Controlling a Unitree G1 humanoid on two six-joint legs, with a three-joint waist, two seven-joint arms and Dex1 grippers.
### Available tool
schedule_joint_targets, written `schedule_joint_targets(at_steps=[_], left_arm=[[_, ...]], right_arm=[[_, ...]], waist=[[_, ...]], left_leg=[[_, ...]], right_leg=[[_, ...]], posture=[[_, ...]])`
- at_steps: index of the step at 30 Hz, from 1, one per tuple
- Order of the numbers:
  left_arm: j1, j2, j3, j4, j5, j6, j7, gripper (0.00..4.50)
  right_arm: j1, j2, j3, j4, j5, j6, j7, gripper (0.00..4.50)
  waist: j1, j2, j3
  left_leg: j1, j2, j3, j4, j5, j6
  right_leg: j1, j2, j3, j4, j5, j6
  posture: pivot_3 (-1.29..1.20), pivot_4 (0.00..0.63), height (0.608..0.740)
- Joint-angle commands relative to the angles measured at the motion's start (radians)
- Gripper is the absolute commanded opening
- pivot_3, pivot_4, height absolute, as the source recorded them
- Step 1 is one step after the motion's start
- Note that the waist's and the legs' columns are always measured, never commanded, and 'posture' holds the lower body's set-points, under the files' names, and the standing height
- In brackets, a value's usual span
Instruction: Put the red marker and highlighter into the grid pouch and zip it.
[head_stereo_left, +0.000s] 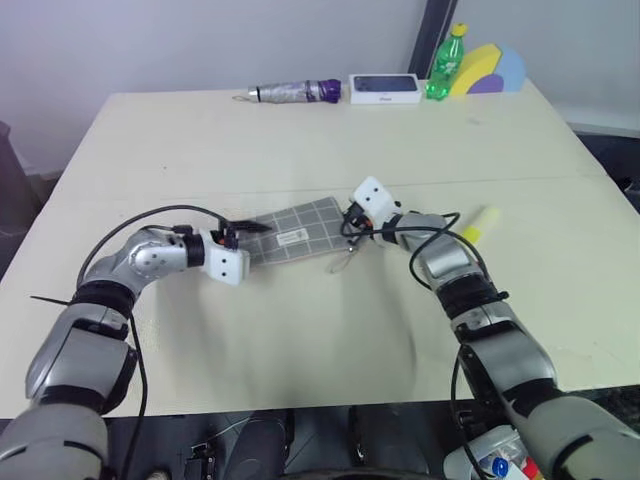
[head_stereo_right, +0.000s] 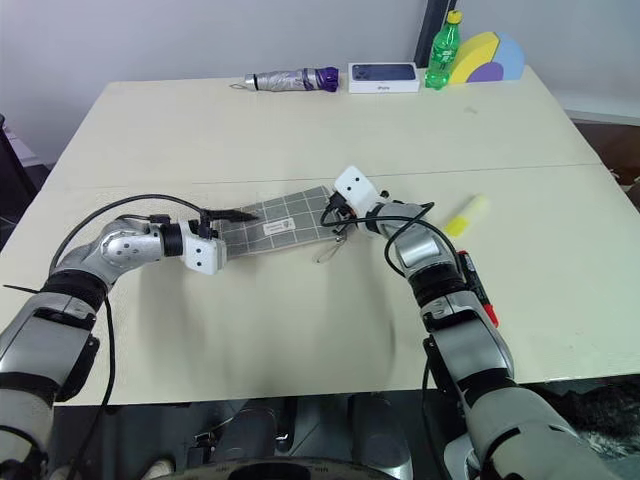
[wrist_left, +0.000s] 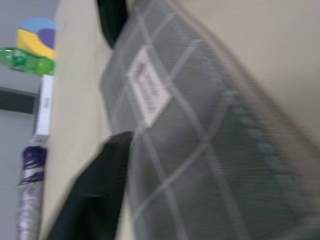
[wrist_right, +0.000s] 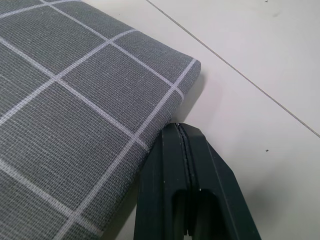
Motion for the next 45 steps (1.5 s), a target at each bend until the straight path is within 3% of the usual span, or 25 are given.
schedule_joint_targets(at_steps=[1, 3, 4, 8, 13, 18, 21, 28, 32, 42, 45], left_arm=[[0.02, 0.022, 0.017, -0.026, -0.067, -0.019, -0.028, 1.35], [0.036, 0.025, 0.033, -0.039, -0.11, -0.002, -0.048, 0.34], [0.047, 0.025, 0.044, -0.05, -0.142, 0.014, -0.062, 0.08], [0.119, 0.012, 0.116, -0.157, -0.342, 0.189, -0.158, 0.08], [0.227, -0.03, 0.222, -0.549, -0.609, 0.716, -0.191, 0.08], [0.287, -0.088, 0.272, -0.921, -0.739, 1.159, -0.083, 0.08], [0.312, -0.135, 0.264, -1.054, -0.754, 1.312, -0.028, 0.0], [0.331, -0.287, 0.25, -1.17, -0.773, 1.489, 0.069, 0.0], [0.339, -0.337, 0.227, -1.193, -0.75, 1.517, 0.073, 0.0], [0.354, -0.343, 0.217, -1.219, -0.751, 1.53, 0.031, 0.0], [0.36, -0.337, 0.215, -1.23, -0.745, 1.533, 0.018, 0.0]], right_arm=[[0.002, 0.012, 0.001, -0.03, -0.008, -0.011, -0.01, 0.0], [0.005, 0.007, -0.012, -0.043, -0.01, -0.01, -0.03, 0.0], [0.01, 0.0, -0.016, -0.058, -0.013, -0.01, -0.041, 0.0], [0.044, -0.041, -0.067, -0.178, -0.01, 0.016, -0.098, 0.0], [0.097, -0.085, -0.198, -0.405, 0.049, 0.125, -0.171, 0.0], [0.156, -0.121, -0.285, -0.633, 0.163, 0.34, -0.127, 0.0], [0.181, -0.147, -0.306, -0.722, 0.205, 0.44, -0.109, 0.9], [0.209, -0.184, -0.316, -0.83, 0.278, 0.498, -0.077, 4.45], [0.225, -0.203, -0.309, -0.877, 0.309, 0.513, -0.056, 4.45], [0.191, -0.192, -0.291, -0.812, 0.295, 0.508, -0.103, 4.45], [0.182, -0.188, -0.288, -0.789, 0.298, 0.493, -0.108, 3.2]], waist=[[-0.001, 0.0, 0.0], [0.0, 0.0, 0.0], [0.0, 0.0, 0.0], [0.0, 0.0, 0.0], [0.002, 0.0, 0.0], [0.001, 0.0, 0.0], [-0.001, 0.0, 0.0], [0.003, 0.0, 0.0], [0.014, 0.0, 0.0], [0.026, 0.0, 0.0], [0.027, 0.0, 0.0]], left_leg=[[0.0, 0.0, 0.0, 0.0, 0.0, 0.0], [0.0, 0.0, 0.0, 0.0, 0.0, 0.0], [0.0, 0.0, 0.0, 0.0, 0.0, -0.001], [-0.003, 0.0, 0.0, 0.0, 0.001, -0.001], [-0.008, 0.0, 0.0, 0.002, 0.002, -0.003], [-0.01, 0.001, -0.001, 0.002, 0.002, -0.003], [-0.01, 0.001, -0.001, 0.002, 0.001, -0.002], [-0.01, 0.001, 0.0, 0.003, 0.002, -0.002], [-0.009, 0.001, 0.001, 0.003, 0.002, -0.002], [-0.009, 0.001, 0.001, 0.003, 0.002, -0.002], [-0.009, 0.0, 0.001, 0.004, 0.002, -0.003]], right_leg=[[0.0, 0.0, 0.0, 0.0, 0.0, 0.0], [0.0, 0.0, 0.0, 0.0, 0.0, 0.0], [-0.001, 0.0, 0.0, 0.0, 0.0, 0.0], [-0.003, -0.001, 0.0, 0.001, 0.0, 0.0], [-0.008, -0.001, 0.001, 0.002, 0.0, 0.0], [-0.009, -0.001, 0.002, 0.002, 0.0, 0.0], [-0.009, -0.001, 0.001, 0.002, 0.0, 0.0], [-0.008, 0.0, 0.001, 0.002, 0.0, 0.0], [-0.007, 0.0, 0.001, 0.002, 0.0, 0.0], [-0.007, 0.0, 0.001, 0.002, 0.0, 0.0], [-0.007, 0.0, 0.001, 0.002, 0.0, 0.0]], posture=[[0.0, 0.15, 0.74], [0.0, 0.15, 0.74], [0.0, 0.15, 0.74], [0.0, 0.15, 0.74], [0.0, 0.15, 0.74], [0.0, 0.15, 0.74], [0.0, 0.15, 0.74], [0.0, 0.15, 0.74], [0.0, 0.15, 0.74], [0.0, 0.15, 0.74], [0.0, 0.15, 0.74]])
